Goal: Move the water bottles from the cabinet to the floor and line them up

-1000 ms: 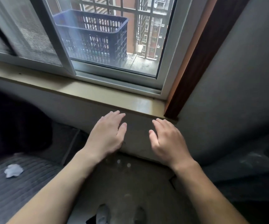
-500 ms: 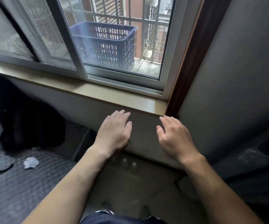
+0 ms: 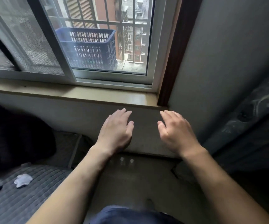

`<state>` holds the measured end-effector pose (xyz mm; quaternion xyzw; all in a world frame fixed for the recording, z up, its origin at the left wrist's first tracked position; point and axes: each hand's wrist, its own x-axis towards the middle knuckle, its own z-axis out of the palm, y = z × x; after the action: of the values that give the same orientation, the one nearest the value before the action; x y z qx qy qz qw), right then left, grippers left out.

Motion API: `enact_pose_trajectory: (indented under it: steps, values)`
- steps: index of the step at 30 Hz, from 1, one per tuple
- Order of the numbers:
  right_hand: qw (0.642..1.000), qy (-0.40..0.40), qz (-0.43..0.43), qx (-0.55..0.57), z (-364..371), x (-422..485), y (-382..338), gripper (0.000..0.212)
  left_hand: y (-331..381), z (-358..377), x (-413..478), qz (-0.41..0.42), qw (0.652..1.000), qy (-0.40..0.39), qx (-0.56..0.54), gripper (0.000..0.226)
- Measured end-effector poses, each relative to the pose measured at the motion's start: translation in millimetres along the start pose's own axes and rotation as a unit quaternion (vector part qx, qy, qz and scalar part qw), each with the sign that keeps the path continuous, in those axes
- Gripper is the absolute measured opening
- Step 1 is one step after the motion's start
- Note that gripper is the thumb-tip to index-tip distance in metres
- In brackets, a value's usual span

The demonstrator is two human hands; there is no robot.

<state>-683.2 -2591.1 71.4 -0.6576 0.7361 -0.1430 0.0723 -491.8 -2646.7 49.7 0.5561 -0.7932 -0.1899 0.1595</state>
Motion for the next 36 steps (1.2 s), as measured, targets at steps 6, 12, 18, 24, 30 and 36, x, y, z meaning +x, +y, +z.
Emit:
enact_pose_trajectory:
  steps: [6, 12, 18, 24, 30, 36]
  values:
    - [0.999, 0.015, 0.046, -0.007, 11, -51, -27, 0.041, -18, -10, -32, 0.053, 0.998, -0.024, -0.005, 0.048]
    - [0.994, 0.017, 0.110, -0.017, 16, -109, -45, 0.043, -22, -14, -66, 0.143, 0.988, -0.043, 0.040, 0.045]
    - [0.986, 0.039, 0.162, -0.027, 5, -163, -50, 0.043, -6, -17, -99, 0.205, 0.977, -0.052, 0.034, 0.045]
    - [0.976, 0.059, 0.209, -0.031, -8, -224, -38, 0.038, 21, -13, -136, 0.248, 0.967, -0.049, 0.033, 0.043]
    - [0.964, 0.086, 0.251, -0.027, -27, -306, -9, 0.039, 67, 1, -188, 0.283, 0.957, -0.053, 0.029, 0.038]
    - [0.953, 0.087, 0.291, -0.013, -42, -405, 21, 0.047, 124, 26, -258, 0.316, 0.946, -0.068, 0.024, 0.036]
